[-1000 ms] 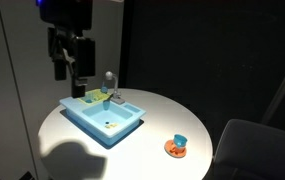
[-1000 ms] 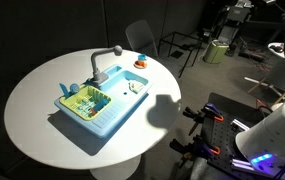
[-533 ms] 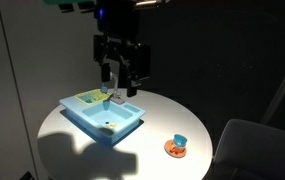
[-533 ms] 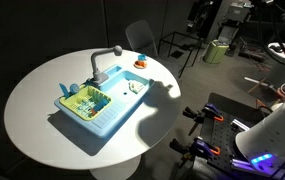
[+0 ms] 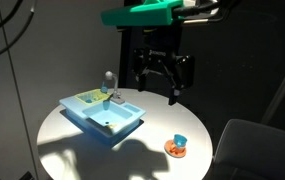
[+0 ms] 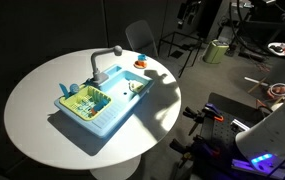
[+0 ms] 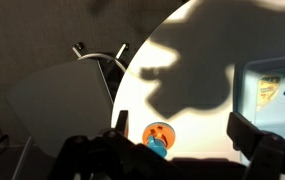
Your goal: Put the cup into the sink
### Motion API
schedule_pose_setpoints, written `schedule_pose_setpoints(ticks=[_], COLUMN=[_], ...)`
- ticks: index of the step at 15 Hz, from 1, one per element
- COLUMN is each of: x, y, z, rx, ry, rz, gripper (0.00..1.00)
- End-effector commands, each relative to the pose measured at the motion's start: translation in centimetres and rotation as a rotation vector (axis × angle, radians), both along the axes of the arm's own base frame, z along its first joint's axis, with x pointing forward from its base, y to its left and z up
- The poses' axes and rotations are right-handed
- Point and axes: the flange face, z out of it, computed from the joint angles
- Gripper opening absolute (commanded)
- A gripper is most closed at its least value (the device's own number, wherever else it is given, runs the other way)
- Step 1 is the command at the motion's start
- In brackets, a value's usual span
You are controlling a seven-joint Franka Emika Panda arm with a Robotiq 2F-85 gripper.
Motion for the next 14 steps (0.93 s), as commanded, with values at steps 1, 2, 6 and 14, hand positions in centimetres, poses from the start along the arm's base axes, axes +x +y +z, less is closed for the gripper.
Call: schedule_pose_setpoints(ticks=[1,2,6,14], x=[2.2,1.0,1.4,1.8], y=[-2.6,-1.2,-1.4,-1.0], z=[0.2,-0.2,-0.7,-1.4], rx=[-0.013,-0.011,-0.012,0.007], ry=[0.015,0.008,0.019,0.039], rz=[-0.017,-0.013,-0.014,0.025], gripper=[1.00,1.00,1.00,1.00])
